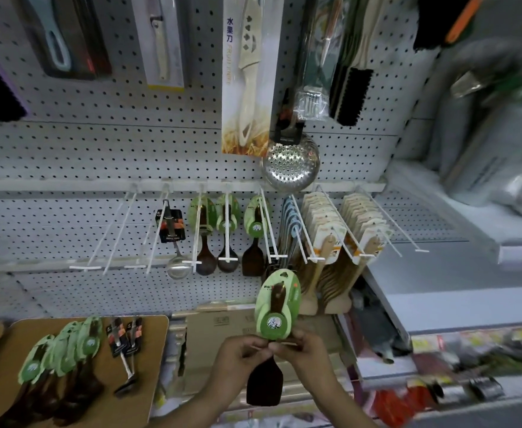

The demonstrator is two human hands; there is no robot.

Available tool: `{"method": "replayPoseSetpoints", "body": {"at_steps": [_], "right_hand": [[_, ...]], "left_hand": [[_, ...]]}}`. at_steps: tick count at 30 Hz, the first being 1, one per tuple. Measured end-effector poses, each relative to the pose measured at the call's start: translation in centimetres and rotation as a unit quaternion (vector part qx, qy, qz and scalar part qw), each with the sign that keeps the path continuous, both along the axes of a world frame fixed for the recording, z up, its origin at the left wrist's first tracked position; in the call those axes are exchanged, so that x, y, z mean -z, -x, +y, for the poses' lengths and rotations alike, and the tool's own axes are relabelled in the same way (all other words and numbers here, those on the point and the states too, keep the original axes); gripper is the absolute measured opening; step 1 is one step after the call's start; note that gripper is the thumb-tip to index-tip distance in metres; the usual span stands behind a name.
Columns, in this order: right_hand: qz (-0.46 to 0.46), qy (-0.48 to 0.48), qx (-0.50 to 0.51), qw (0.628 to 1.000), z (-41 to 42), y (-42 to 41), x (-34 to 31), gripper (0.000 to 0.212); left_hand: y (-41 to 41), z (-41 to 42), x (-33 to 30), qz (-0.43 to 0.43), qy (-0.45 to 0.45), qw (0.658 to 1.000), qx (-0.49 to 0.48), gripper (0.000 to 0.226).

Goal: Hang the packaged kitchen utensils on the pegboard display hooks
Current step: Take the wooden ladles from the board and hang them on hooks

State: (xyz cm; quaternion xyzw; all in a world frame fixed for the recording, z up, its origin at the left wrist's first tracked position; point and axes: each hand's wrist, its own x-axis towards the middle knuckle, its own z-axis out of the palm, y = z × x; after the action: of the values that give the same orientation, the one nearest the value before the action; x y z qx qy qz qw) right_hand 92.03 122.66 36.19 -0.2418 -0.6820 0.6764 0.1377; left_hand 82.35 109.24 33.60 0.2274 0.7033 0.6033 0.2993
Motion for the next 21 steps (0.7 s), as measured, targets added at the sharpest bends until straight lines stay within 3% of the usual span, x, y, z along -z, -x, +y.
{"method": "replayPoseSetpoints", "body": {"at_steps": [11, 15, 21], "right_hand": [[-0.001, 0.024, -0.002, 1.000, -1.1, 1.3, 0.5, 0.012], [-0.006, 0.050, -0.007, 0.999, -0.9, 2.2, 1.1, 0.017], [-0.024, 0.061, 0.001, 0.998, -0.3, 3.3, 1.9, 0.016]], "left_hand": [[0.3, -1.9, 1.5, 0.034, 0.076, 0.995, 0.046, 0.030], [0.9, -1.9, 1.7, 0.044, 0.092, 0.994, 0.047, 0.013], [1.7, -1.3, 2.6, 0.067, 0.133, 0.987, 0.063, 0.013]]}}
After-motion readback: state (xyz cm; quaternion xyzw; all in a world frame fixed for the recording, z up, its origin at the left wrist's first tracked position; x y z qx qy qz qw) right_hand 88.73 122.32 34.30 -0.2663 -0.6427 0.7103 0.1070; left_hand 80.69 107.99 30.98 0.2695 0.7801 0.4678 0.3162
